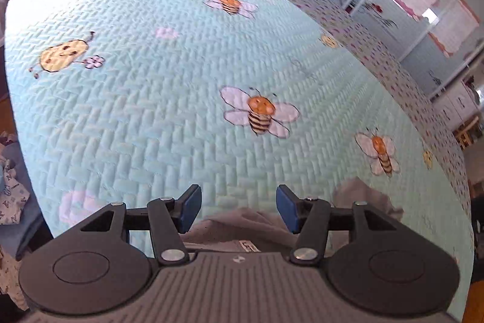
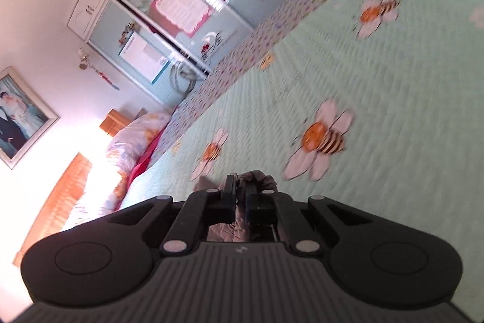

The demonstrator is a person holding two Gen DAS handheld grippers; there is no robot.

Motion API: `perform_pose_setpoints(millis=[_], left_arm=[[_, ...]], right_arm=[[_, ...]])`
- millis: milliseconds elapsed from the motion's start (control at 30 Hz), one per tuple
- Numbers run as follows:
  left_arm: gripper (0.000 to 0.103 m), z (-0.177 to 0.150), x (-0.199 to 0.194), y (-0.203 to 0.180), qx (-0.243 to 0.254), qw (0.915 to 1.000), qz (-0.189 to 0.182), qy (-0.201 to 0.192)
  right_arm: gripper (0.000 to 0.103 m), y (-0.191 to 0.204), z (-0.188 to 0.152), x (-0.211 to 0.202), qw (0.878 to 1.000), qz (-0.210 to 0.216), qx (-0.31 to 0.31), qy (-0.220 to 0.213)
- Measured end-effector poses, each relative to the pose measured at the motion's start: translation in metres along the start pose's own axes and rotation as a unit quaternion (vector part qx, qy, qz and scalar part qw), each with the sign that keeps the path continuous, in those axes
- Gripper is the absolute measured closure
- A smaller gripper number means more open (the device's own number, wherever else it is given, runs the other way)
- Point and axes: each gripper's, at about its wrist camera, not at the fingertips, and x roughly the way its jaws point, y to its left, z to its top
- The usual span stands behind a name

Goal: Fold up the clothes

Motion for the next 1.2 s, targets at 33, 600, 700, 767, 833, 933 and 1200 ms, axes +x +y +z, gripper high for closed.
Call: perform_pose_setpoints(millis=[33, 600, 700, 767, 833, 933, 1200], left_arm=[[0.046, -0.006, 0.004, -0.010, 0.021, 0.9996, -0.014, 0.013], [0.046, -0.144, 0.016, -0.153, 0.449, 0.8899, -0.075, -0.027], [0.037, -0.147, 0.030, -0.155, 0.486, 0.8705, -0.079, -0.015], [0.036, -0.149, 0.040, -0.157, 0.508, 0.8574, -0.082, -0.003], [0.036, -0.151, 0.050, -0.159, 0.530, 0.8436, -0.085, 0.008], [0.047, -0.153, 0.071, -0.159, 0.532, 0.8408, -0.091, 0.047], [0.102, -0.088, 0.037, -0.116, 0.316, 0.9471, -0.038, -0.039]], right_arm=[[0.098, -0.006, -0.001, -0.007, 1.000, -0.005, 0.009, -0.008], [0.098, -0.064, -0.020, -0.028, 0.995, -0.035, 0.090, -0.003], [0.098, -0.067, -0.021, -0.028, 0.995, -0.030, 0.097, 0.002], [0.097, -0.070, -0.022, -0.028, 0.994, -0.028, 0.102, 0.005], [0.097, -0.071, -0.022, -0.027, 0.994, -0.026, 0.105, 0.008], [0.095, -0.071, -0.022, -0.028, 0.994, -0.022, 0.102, 0.013], [0.095, -0.071, -0.025, -0.029, 0.995, -0.041, 0.095, 0.008]])
